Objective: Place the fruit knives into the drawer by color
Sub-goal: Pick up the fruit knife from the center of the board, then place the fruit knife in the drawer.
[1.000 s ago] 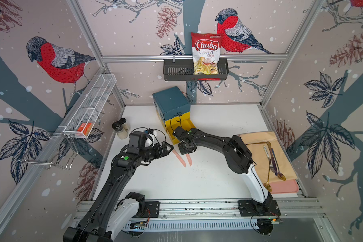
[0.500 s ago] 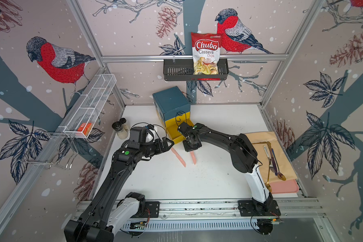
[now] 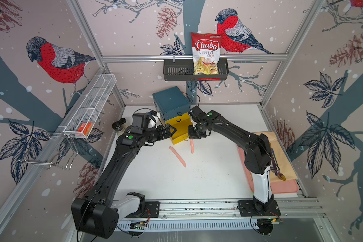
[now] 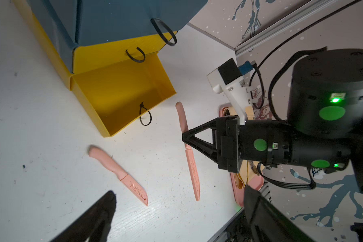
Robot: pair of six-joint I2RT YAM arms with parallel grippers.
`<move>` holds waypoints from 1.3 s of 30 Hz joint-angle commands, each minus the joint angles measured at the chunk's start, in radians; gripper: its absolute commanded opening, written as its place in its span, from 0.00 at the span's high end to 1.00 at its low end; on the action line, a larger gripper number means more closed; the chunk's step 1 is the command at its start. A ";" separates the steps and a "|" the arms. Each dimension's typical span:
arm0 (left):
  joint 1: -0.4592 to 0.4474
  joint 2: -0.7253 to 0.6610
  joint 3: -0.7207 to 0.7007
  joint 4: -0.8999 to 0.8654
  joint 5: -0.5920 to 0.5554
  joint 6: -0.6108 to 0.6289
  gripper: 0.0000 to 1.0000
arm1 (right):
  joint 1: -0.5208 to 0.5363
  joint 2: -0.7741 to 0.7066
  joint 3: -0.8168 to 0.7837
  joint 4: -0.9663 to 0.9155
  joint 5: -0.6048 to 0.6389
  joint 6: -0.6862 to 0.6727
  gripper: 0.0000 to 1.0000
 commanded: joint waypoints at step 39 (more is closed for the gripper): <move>0.033 0.264 0.244 0.027 0.034 0.095 0.03 | -0.170 0.132 -0.136 0.672 -0.468 0.695 0.54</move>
